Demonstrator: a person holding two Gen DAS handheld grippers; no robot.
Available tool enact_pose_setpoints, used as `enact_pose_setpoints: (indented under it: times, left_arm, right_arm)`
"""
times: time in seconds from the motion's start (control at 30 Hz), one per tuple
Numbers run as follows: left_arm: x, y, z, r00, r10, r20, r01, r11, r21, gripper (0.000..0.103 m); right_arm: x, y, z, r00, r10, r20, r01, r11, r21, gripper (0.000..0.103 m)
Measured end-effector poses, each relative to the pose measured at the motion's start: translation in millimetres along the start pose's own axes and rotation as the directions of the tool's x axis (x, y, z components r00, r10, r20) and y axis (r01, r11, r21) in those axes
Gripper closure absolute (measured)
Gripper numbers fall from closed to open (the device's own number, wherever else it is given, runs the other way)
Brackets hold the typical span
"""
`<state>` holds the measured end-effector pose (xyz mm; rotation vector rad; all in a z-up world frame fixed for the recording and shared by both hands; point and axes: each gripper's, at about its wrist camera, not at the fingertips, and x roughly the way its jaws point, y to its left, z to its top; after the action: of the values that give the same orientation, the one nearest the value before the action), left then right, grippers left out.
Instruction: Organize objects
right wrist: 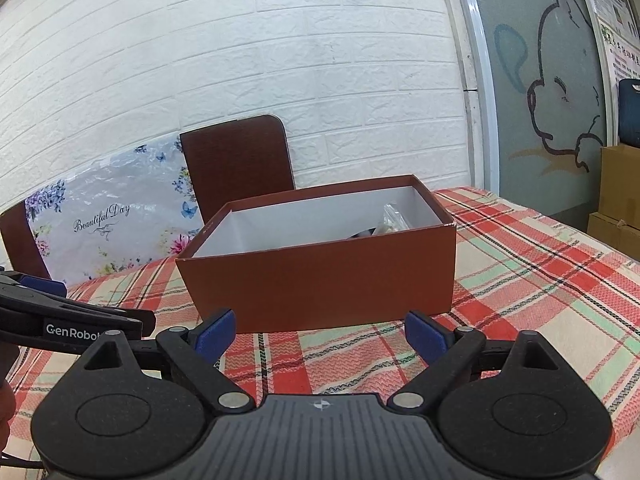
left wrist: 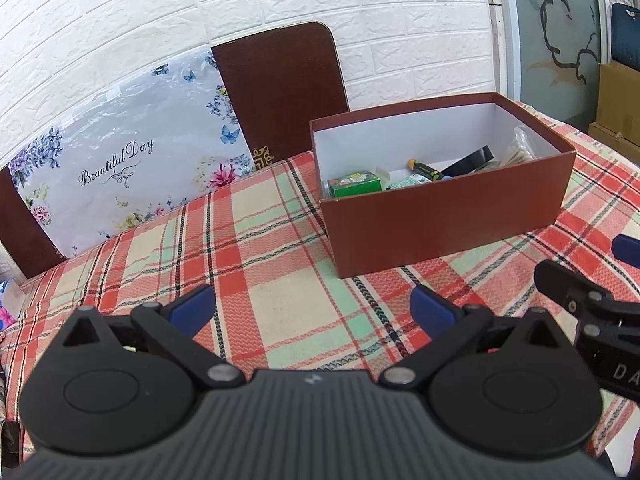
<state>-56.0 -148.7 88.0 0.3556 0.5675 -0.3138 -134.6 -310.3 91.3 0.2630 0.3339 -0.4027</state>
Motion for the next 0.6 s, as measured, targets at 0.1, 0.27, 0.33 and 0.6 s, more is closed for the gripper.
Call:
enact_pose_setpoints:
  times: [0.1,0.27,0.33,0.6]
  left_arm:
    - [-0.2,-1.6,-0.7,1.0,0.0,-0.005,0.0,1.0,0.004,0.0]
    - [0.5,-4.1,-1.9,1.0,-0.003,-0.013,0.003,1.0,0.01,0.0]
    - [0.8,-5.4,-2.1,1.0,-0.004,-0.017,0.004,1.0,0.015,0.0]
    - [2.4,-11.7,-2.4,1.0,-0.011,-0.028,0.012,0.999,0.031,0.0]
  right_arm:
    - [1.0,-1.5,-0.8,1.0,0.001,-0.005,-0.001,1.0,0.002,0.012]
    - [2.8,-4.5,-1.3,1.0,0.006,-0.009,-0.006,1.0,0.003,0.012]
    - [3.7,-6.0,-1.6,1.0,0.007,-0.012,-0.007,1.0,0.005,0.012]
    - [6.8,-11.5,-2.0,1.0,0.01,-0.018,-0.01,1.0,0.014,0.012]
